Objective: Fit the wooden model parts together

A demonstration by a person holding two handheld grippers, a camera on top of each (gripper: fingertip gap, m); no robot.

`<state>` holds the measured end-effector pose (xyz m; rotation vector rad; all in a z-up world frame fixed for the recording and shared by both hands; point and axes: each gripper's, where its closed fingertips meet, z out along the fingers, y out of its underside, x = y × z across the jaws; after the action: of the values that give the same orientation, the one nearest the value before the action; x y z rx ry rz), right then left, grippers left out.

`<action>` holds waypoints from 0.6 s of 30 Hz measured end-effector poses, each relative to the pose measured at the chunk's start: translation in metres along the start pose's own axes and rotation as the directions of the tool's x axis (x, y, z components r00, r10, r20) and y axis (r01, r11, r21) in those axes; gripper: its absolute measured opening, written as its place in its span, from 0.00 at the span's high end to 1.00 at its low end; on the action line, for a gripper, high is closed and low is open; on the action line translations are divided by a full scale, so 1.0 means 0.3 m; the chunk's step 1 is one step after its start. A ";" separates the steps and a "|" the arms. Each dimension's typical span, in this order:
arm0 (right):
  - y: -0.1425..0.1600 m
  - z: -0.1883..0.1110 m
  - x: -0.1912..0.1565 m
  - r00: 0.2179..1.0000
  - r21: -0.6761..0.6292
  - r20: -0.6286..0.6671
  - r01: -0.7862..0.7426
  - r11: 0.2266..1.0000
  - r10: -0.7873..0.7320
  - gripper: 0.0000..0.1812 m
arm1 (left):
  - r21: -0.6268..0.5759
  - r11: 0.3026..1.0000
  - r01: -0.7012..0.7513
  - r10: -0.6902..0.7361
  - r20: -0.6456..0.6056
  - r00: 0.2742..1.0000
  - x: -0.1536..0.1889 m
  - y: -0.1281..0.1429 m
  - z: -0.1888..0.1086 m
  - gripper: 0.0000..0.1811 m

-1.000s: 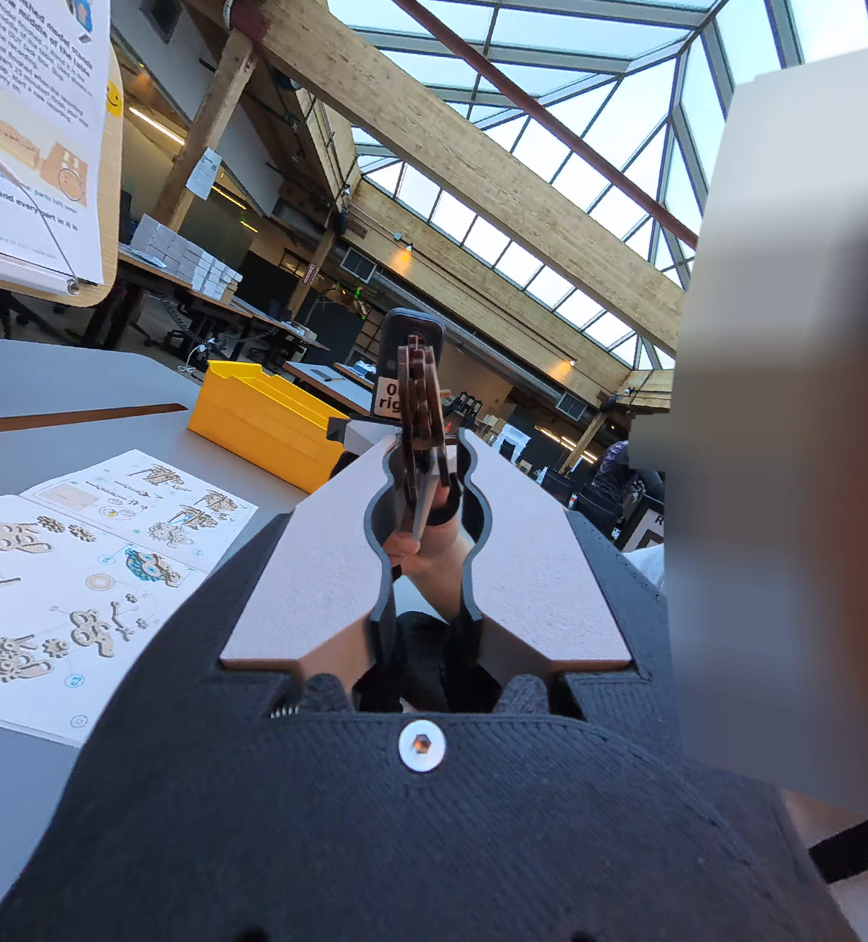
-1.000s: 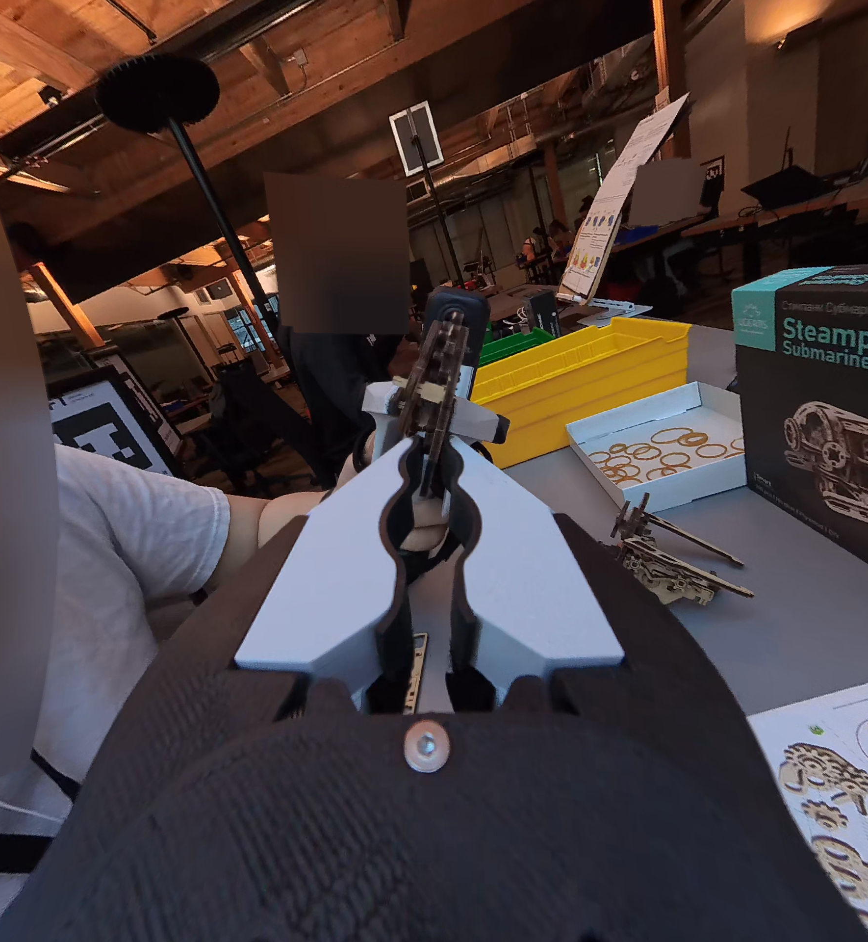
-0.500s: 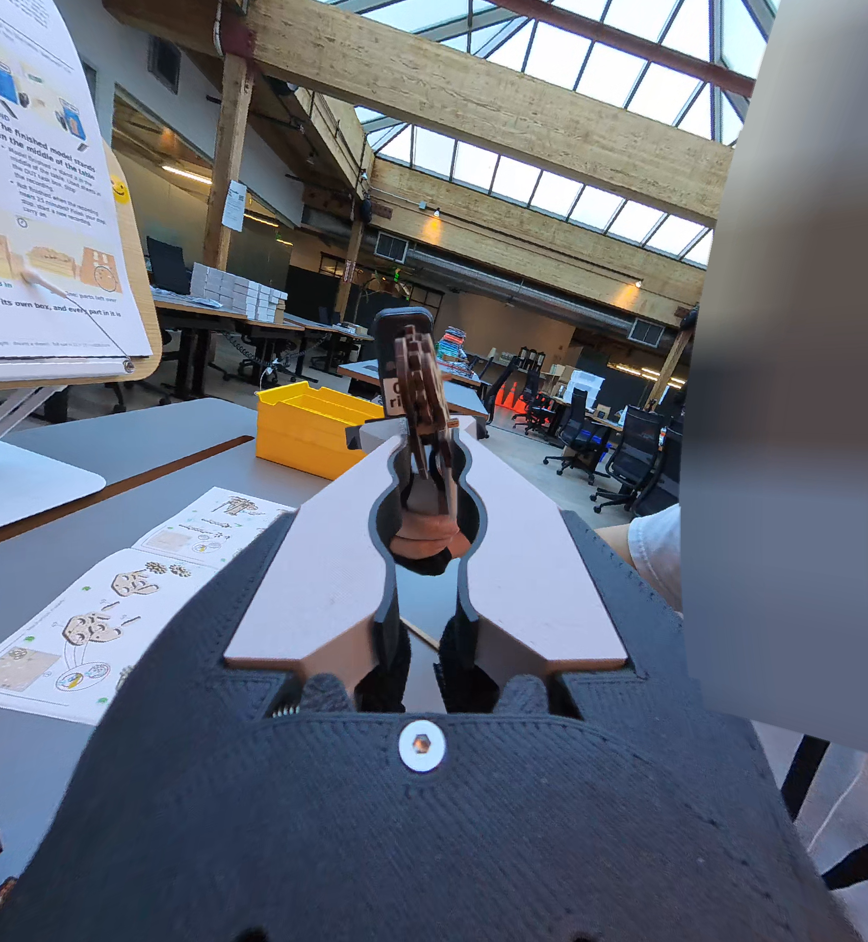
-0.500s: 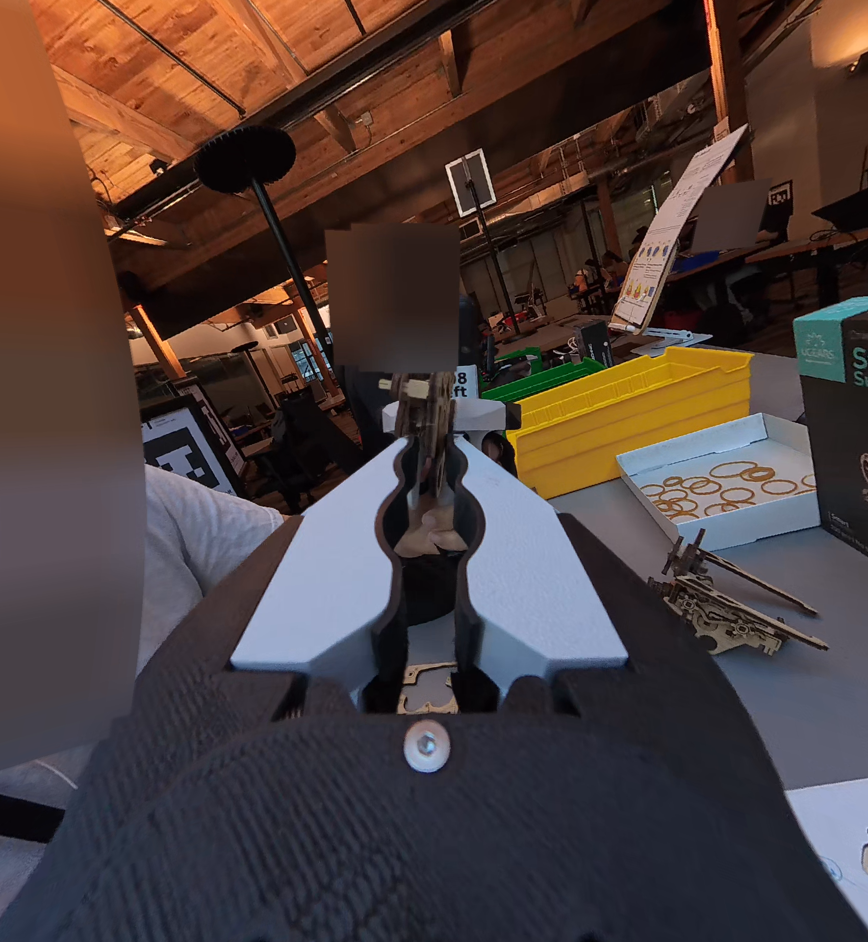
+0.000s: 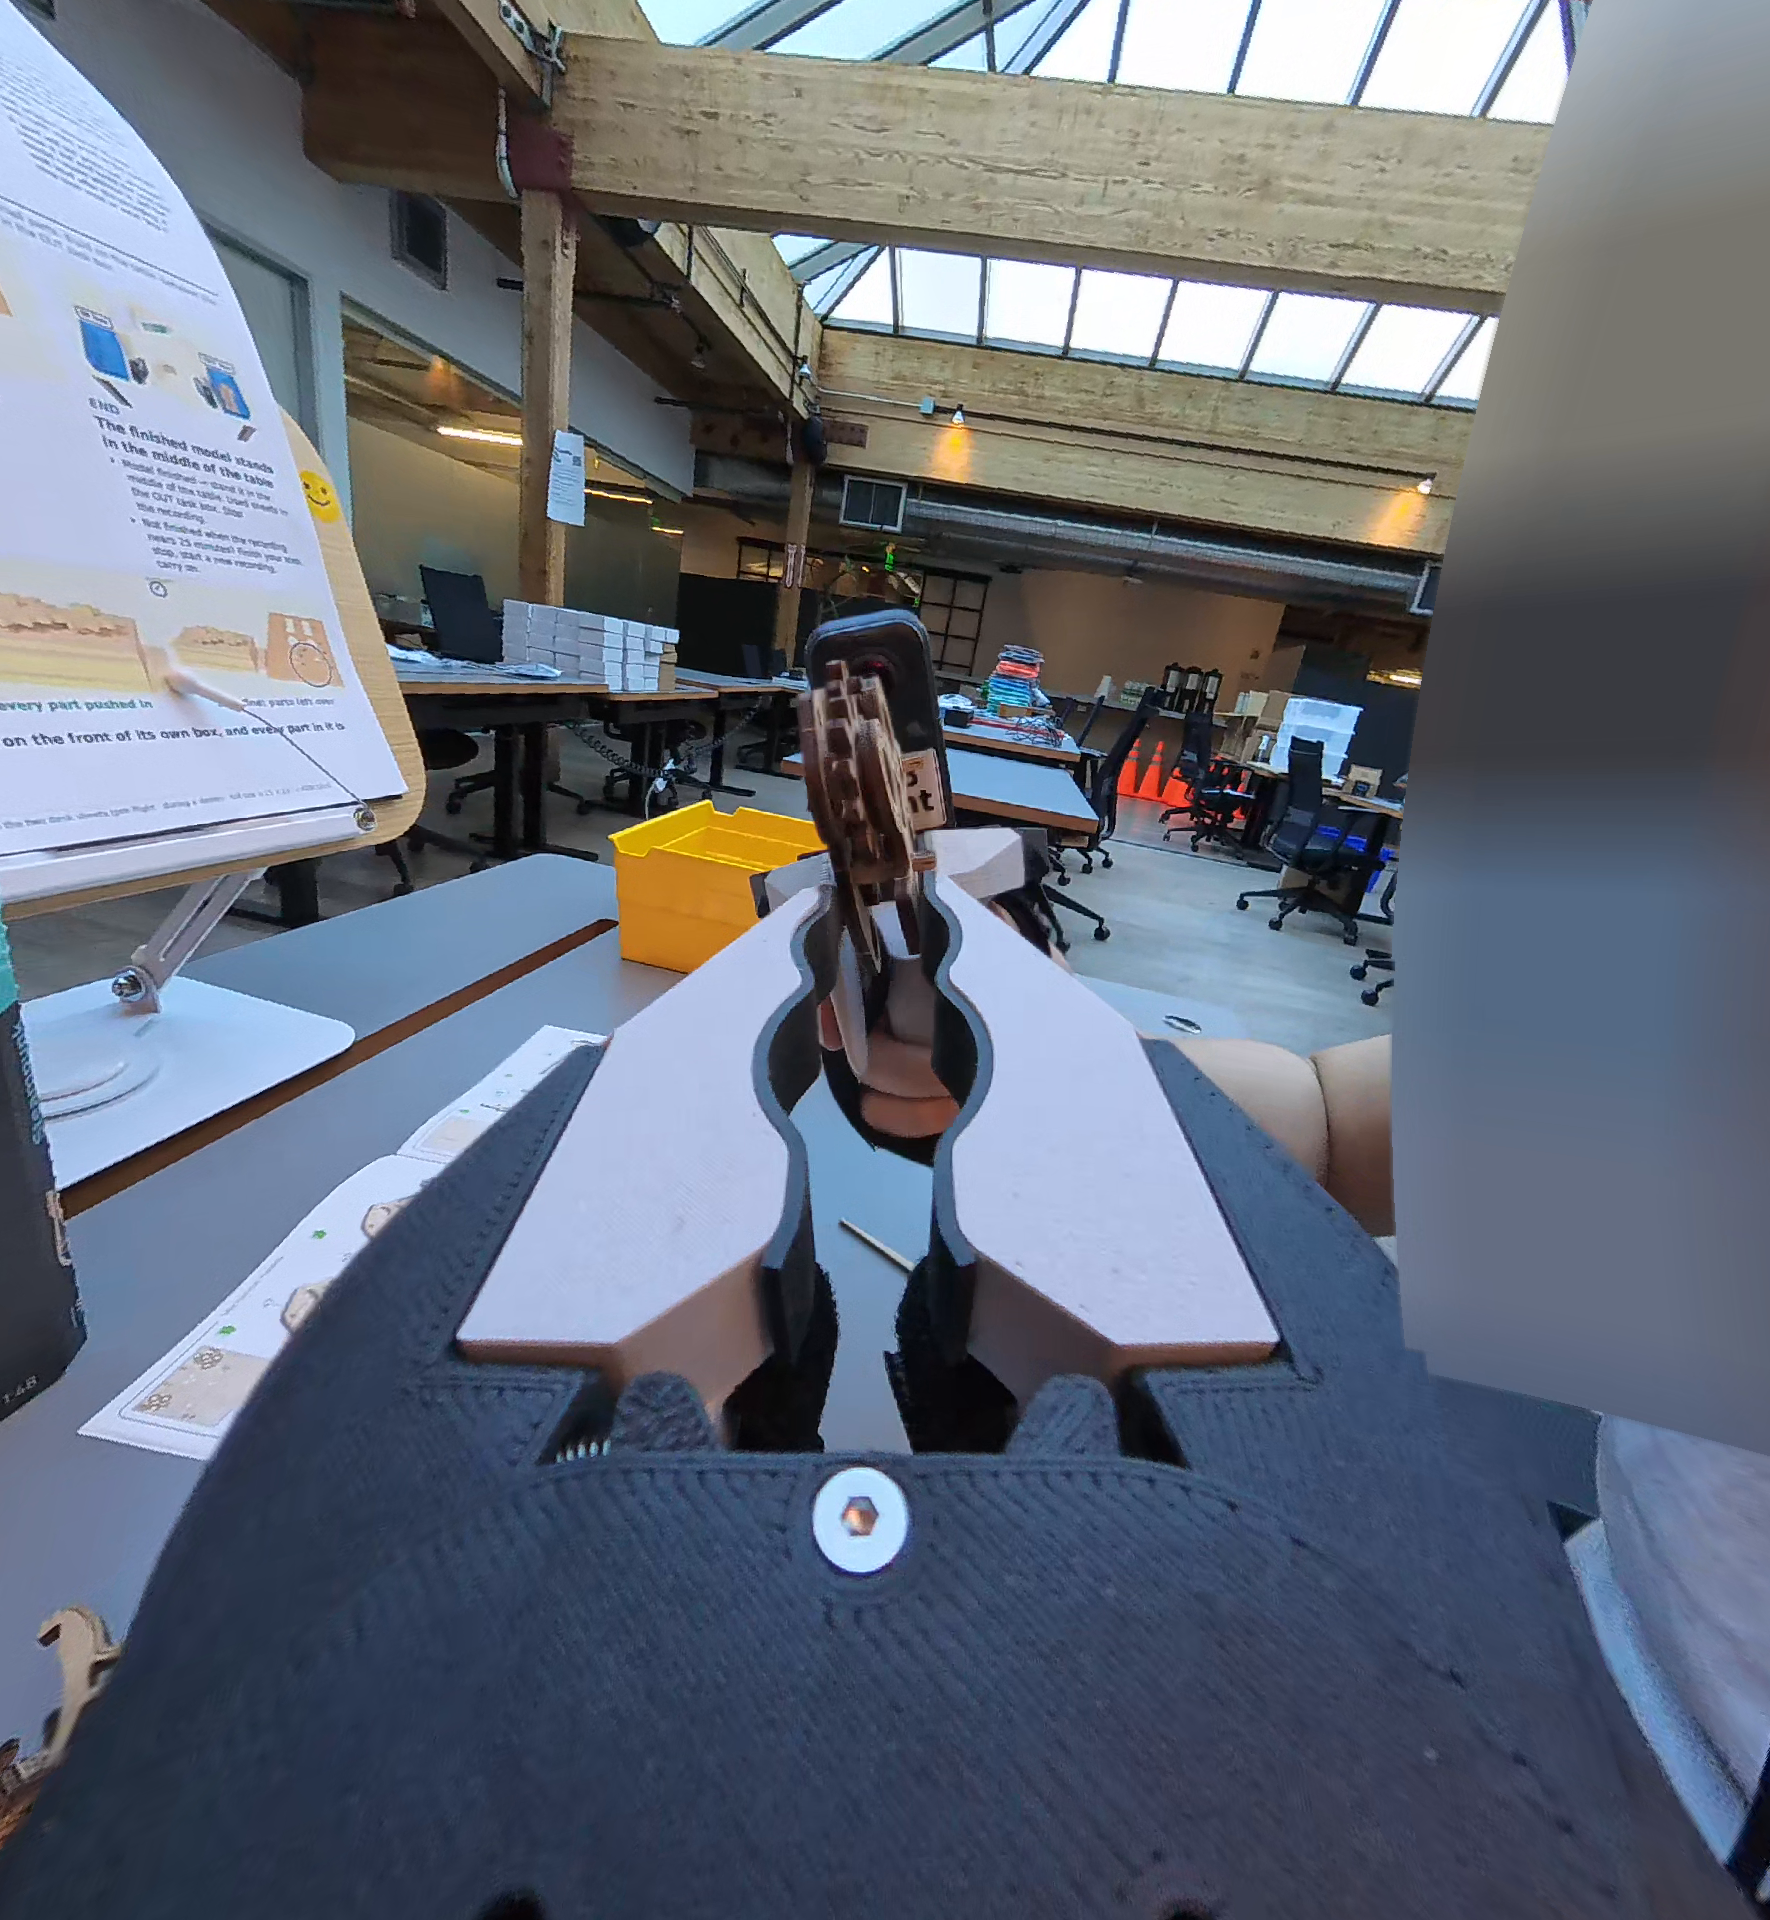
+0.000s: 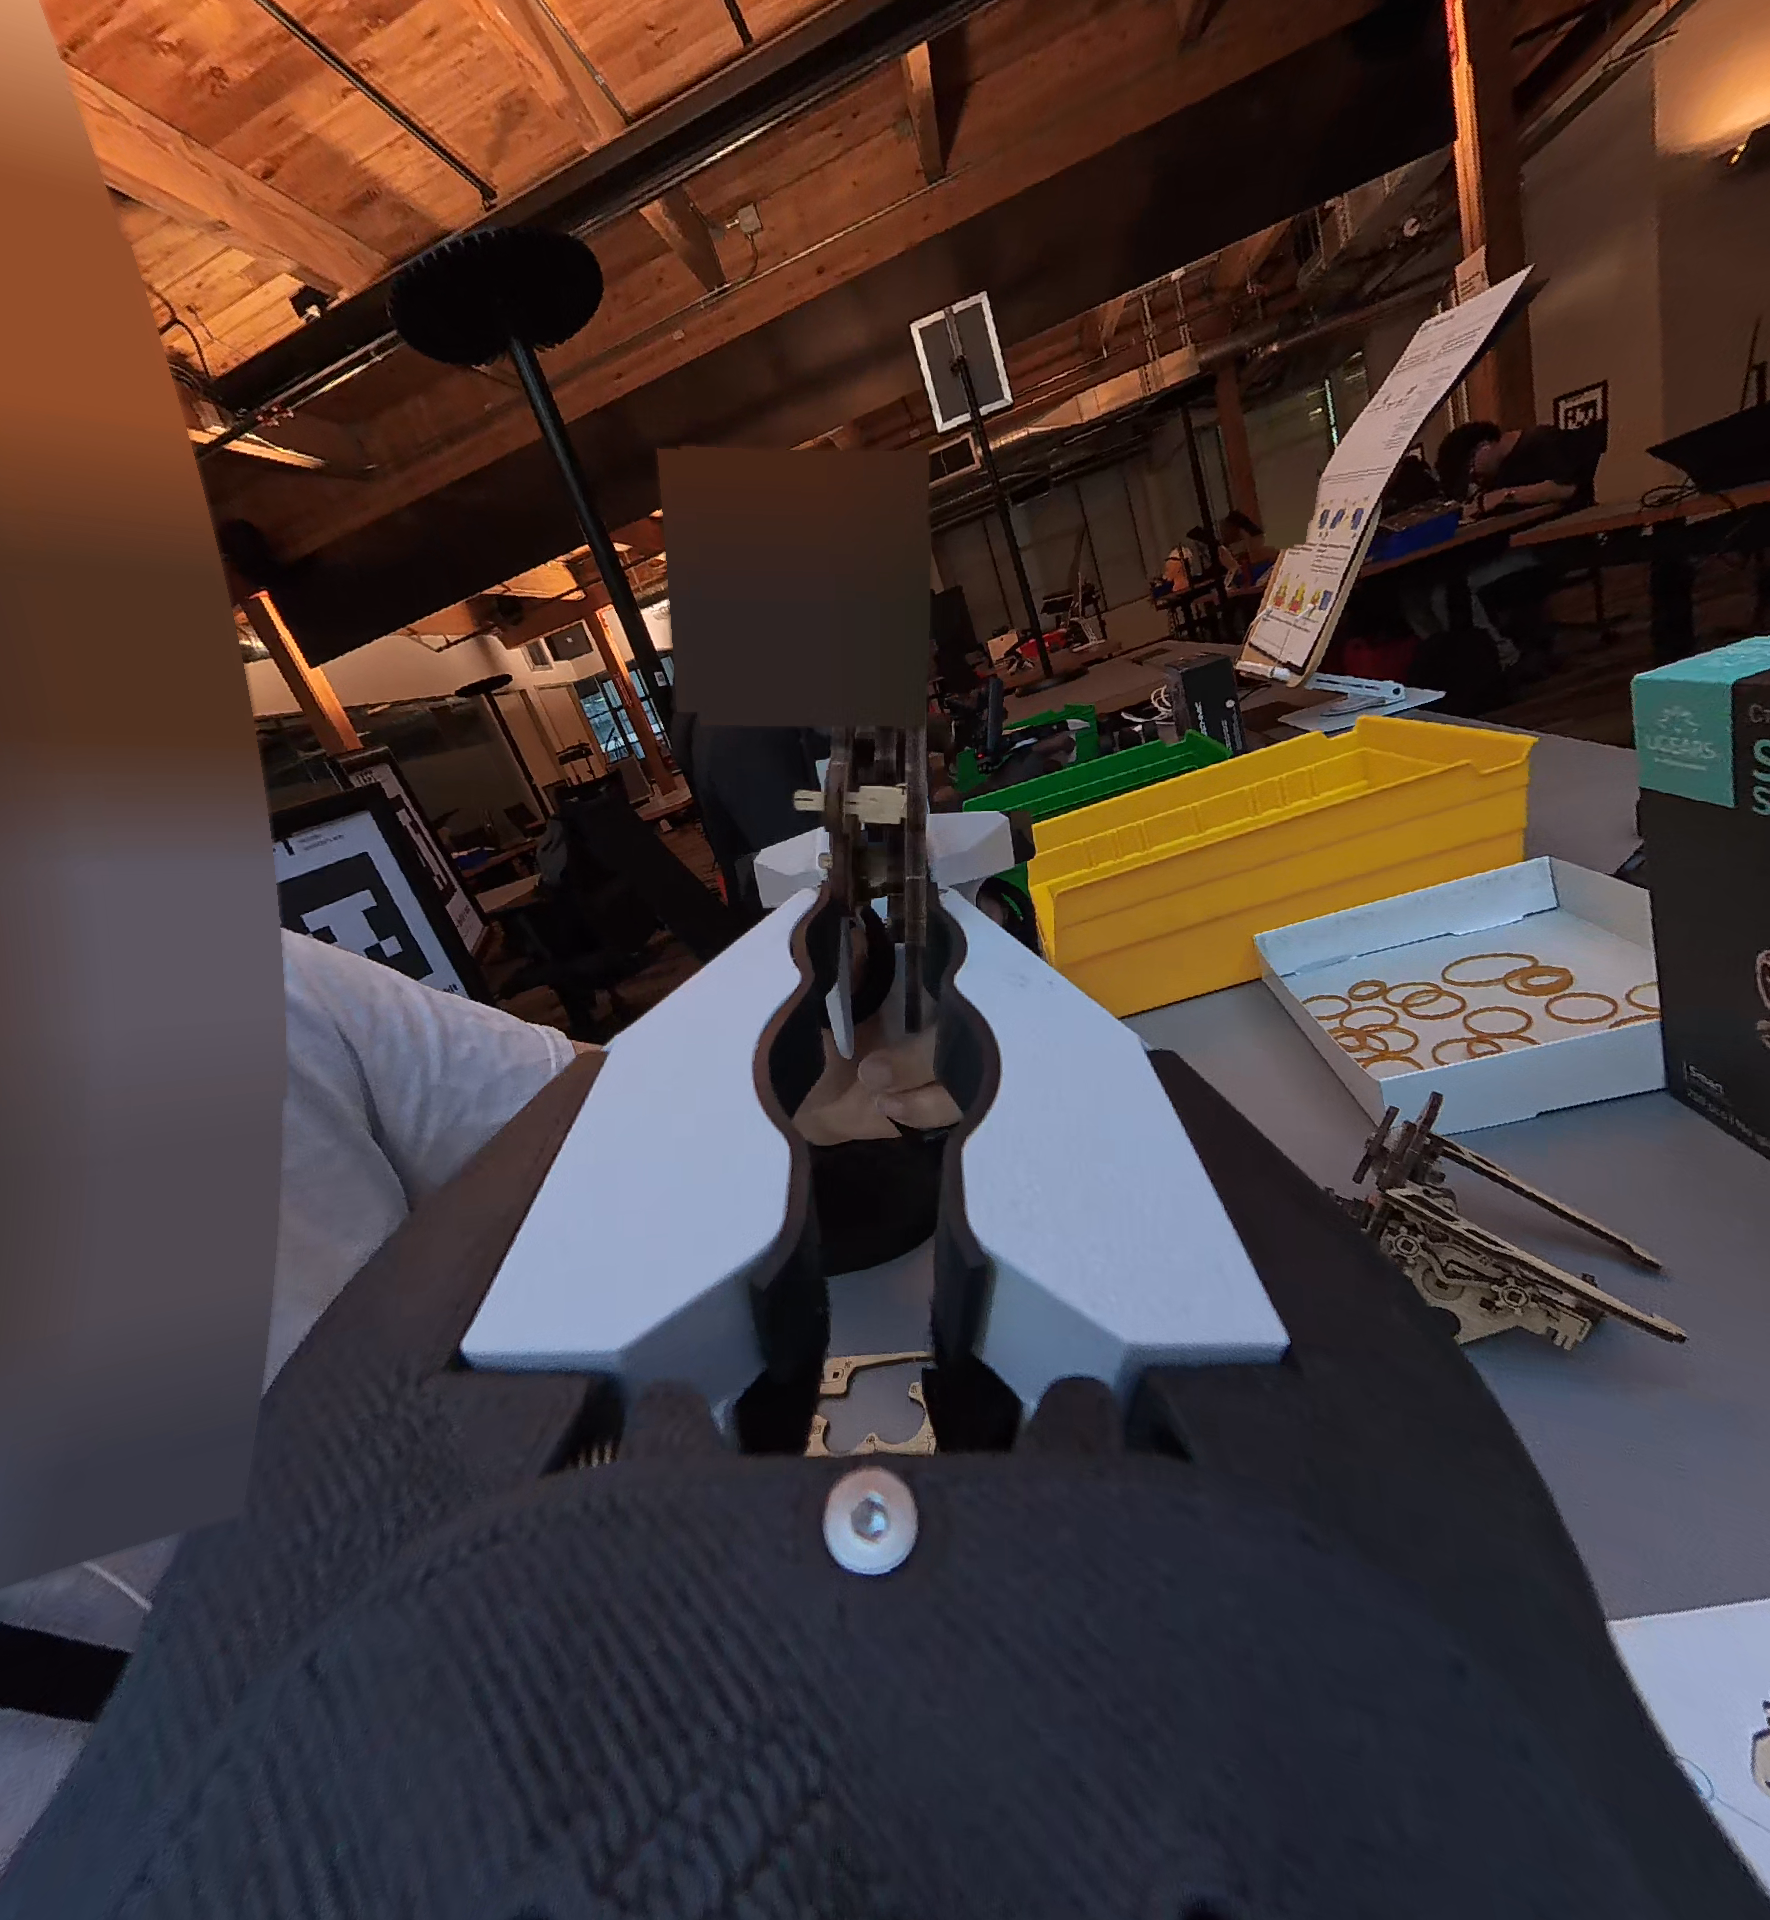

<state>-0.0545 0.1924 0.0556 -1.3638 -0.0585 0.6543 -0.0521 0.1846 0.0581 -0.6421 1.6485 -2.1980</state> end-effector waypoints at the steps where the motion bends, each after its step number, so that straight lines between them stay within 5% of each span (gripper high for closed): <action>1: 0.000 0.000 0.000 1.000 -0.004 -0.004 0.002 1.000 -0.002 0.93 | 0.000 1.000 -0.011 0.011 0.005 1.000 0.001 0.001 0.001 0.93; 10: 0.001 0.000 -0.007 1.000 -0.018 -0.016 0.026 1.000 -0.026 0.93 | 0.015 1.000 0.014 -0.014 0.007 1.000 0.008 -0.002 0.002 0.94; 14: 0.027 -0.014 0.011 0.999 -0.123 -0.020 0.033 0.992 -0.035 0.93 | -0.047 0.999 -0.026 0.026 0.012 1.000 -0.004 0.021 0.003 0.93; 18: 0.069 -0.030 0.016 1.000 -0.238 -0.003 -0.023 0.971 0.023 0.93 | -0.026 0.999 -0.040 0.041 0.032 0.999 -0.032 -0.023 -0.030 0.76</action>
<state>-0.0553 0.1879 0.0329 -1.5978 -0.1246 0.6833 -0.0485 0.1989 0.0611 -0.6426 1.6605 -2.1310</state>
